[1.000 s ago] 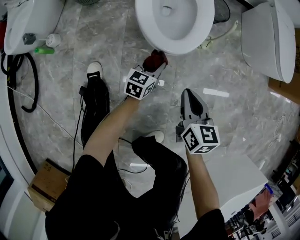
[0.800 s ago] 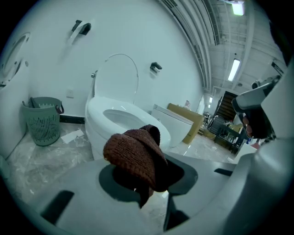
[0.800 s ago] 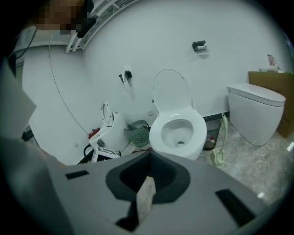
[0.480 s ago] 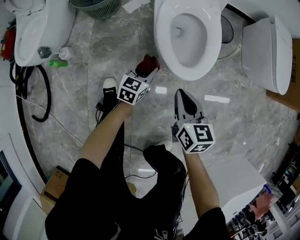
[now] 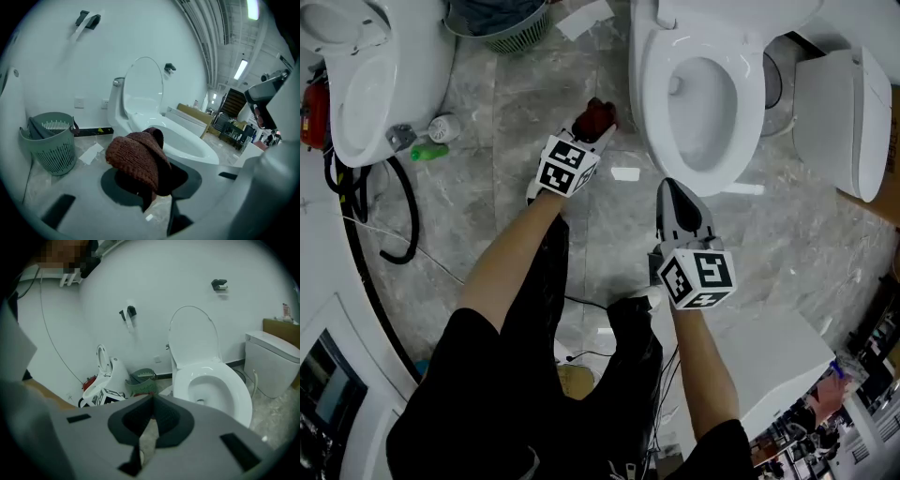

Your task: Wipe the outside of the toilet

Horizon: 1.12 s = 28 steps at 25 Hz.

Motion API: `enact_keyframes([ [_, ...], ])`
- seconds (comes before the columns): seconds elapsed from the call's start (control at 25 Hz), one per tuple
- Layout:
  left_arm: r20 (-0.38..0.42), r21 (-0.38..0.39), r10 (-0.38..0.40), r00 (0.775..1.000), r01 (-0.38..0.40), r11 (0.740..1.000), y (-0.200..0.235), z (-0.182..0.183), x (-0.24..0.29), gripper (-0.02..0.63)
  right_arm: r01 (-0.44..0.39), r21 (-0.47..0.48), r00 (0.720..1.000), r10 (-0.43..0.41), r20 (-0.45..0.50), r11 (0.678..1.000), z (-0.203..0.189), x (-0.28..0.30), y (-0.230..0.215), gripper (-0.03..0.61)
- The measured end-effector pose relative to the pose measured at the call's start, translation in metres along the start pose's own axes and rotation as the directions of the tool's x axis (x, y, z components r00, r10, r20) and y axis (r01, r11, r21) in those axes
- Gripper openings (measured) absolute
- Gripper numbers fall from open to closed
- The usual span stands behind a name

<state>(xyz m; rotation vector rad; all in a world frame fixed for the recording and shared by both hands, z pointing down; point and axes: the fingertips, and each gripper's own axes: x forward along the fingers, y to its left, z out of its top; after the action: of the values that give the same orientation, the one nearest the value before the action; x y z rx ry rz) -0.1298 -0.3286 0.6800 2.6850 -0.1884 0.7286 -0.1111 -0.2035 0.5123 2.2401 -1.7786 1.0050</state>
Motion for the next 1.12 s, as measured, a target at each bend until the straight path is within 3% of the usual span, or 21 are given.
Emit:
enact_keyframes([
  [0.64,-0.015,0.069,-0.051,0.999,0.052,0.996,0.115,0.033,0.089,0.110,0.107,0.072,0.994,-0.106,-0.014,0.992,-0.004,0.094,-0.001,0.002],
  [1.12,-0.046,0.032,-0.058,0.997,0.060,0.998,0.141,0.023,0.174,0.110,0.214,0.136,0.977,-0.210,-0.045,0.967,-0.054,0.089,-0.044,0.002],
])
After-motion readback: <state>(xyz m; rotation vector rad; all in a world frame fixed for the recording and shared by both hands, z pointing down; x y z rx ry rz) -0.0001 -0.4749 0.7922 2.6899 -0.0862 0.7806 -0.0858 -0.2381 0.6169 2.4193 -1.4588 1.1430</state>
